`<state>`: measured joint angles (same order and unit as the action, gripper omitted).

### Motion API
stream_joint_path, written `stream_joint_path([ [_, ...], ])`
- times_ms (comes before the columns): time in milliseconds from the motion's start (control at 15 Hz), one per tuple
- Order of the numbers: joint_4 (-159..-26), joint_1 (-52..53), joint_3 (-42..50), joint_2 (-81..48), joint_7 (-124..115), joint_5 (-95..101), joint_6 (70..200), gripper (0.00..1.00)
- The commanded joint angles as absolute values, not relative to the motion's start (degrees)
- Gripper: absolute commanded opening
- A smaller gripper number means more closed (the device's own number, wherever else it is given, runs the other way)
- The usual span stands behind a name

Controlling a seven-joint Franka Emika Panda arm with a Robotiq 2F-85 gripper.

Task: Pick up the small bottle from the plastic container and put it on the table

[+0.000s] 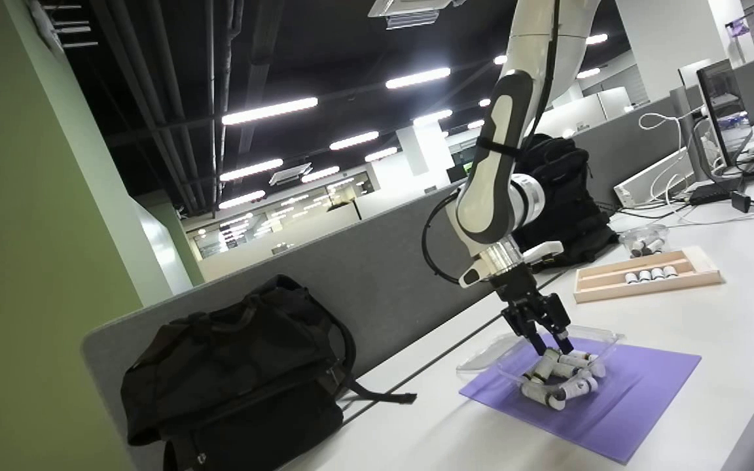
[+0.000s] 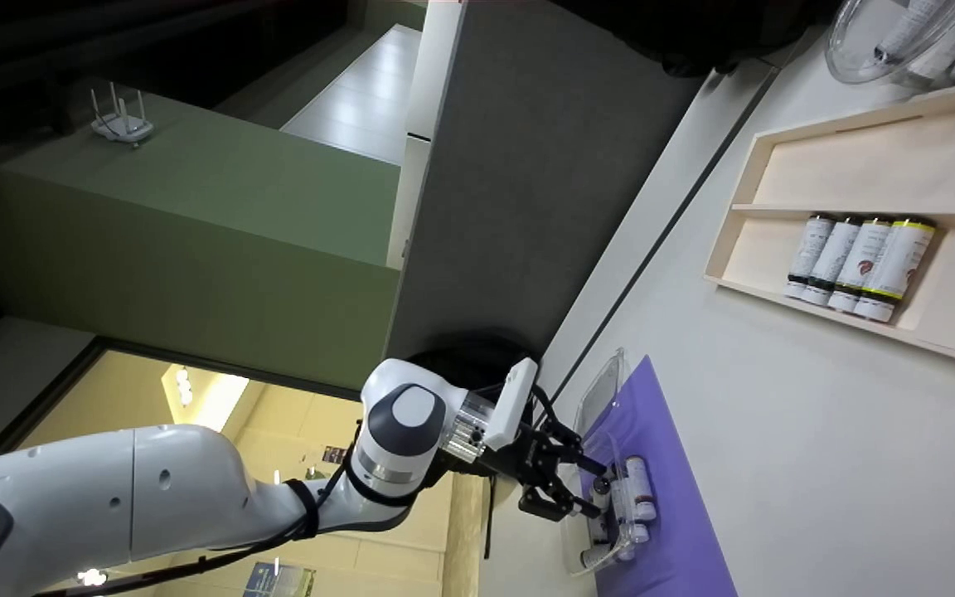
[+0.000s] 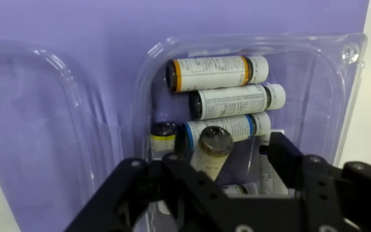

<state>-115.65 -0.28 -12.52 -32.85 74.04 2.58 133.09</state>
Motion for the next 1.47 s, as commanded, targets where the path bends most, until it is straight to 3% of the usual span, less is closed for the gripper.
stream_joint_path([
  [0, -114.15, -1.04, -13.21, -33.49, 75.30, 0.14, 131.94, 0.37],
  [333, -114.31, -0.61, -12.67, -33.38, 74.08, -1.15, 133.22, 0.04],
  [1400, -114.62, -1.97, -14.25, -33.60, 71.14, -8.74, 135.36, 0.07],
])
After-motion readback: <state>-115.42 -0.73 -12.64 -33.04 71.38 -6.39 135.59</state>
